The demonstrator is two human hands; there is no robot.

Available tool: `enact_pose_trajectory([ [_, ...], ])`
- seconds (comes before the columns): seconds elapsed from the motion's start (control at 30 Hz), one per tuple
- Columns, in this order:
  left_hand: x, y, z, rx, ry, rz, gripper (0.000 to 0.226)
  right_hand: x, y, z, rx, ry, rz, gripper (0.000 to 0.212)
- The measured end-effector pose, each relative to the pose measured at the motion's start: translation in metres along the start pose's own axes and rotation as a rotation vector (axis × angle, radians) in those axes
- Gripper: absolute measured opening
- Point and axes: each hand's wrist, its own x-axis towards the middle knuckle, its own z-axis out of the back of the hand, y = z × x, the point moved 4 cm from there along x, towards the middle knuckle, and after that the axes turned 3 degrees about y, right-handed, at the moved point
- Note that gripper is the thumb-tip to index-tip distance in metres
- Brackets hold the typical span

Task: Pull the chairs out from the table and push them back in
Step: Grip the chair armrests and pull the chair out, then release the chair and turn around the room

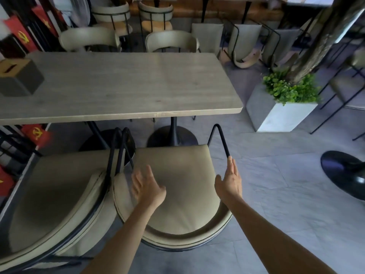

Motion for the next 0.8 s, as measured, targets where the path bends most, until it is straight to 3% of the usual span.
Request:
enact_pose_trajectory([
  [0.1,0.000,-0.067,0.014,-0.030,0.049,-0.123,0.074,0.014,0.036,0.028,0.182,0.019,0.037,0.067],
  [0.33,0.011,-0.230,0.031,-0.027,-0.125,-0.435,0.054,0.077,0.082,0.127,0.347,0.051,0.107,0.056],
  [0.6,0.048,-0.381,0.015,-0.224,-0.168,-0.424,0.049,0.184,0.064,0.235,0.330,0.125,0.160,0.054],
  [0.8,0.088,-0.453,0.013,-0.347,-0.236,-0.393,0.047,0.268,0.071,0.277,0.303,0.169,0.239,0.051],
])
